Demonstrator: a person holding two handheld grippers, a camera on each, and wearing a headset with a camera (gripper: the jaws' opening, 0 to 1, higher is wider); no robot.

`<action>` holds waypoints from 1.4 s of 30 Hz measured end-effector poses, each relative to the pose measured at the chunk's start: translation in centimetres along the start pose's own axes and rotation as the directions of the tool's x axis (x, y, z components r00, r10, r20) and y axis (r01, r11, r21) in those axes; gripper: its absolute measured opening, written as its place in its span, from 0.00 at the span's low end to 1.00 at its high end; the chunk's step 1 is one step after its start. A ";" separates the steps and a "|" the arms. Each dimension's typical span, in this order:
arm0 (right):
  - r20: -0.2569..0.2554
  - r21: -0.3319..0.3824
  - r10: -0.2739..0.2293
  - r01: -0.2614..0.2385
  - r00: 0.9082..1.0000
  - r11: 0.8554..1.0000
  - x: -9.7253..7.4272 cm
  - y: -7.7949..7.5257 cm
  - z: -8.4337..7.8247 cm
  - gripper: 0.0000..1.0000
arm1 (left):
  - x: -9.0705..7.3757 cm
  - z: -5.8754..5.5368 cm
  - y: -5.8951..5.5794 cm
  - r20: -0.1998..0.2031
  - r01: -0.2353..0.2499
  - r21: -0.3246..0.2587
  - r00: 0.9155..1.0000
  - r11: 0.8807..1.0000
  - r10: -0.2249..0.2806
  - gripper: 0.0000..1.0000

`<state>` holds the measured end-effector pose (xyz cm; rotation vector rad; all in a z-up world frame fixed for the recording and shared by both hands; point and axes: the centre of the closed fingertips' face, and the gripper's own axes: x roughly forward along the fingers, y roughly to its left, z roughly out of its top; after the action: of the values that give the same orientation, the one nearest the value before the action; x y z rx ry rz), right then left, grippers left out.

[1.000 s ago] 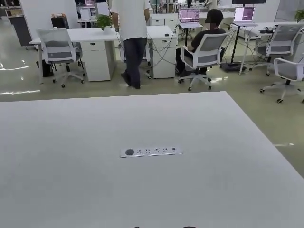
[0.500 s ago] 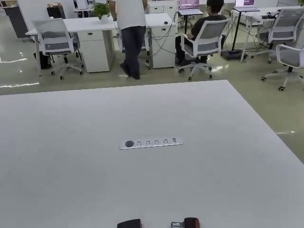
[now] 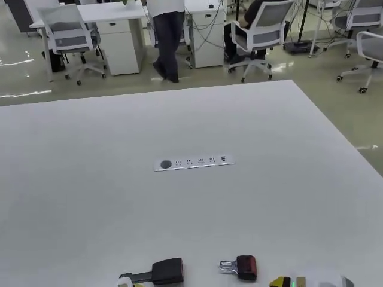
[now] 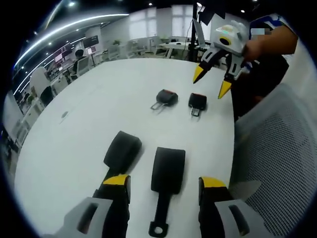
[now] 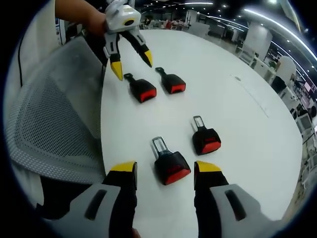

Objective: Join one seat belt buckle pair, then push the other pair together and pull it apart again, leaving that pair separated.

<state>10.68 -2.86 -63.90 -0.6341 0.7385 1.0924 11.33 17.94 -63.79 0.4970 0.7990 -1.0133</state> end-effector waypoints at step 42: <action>-0.141 -0.210 0.140 -0.167 0.980 0.963 4.8 -0.5 -2.6 0.36 | 5.2 -1.3 -1.0 -0.112 0.133 0.163 0.987 0.978 -0.115 0.43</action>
<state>11.95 -2.43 -69.22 -0.8516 0.7901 1.2990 11.54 15.53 -68.64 0.6556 0.8467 -1.1855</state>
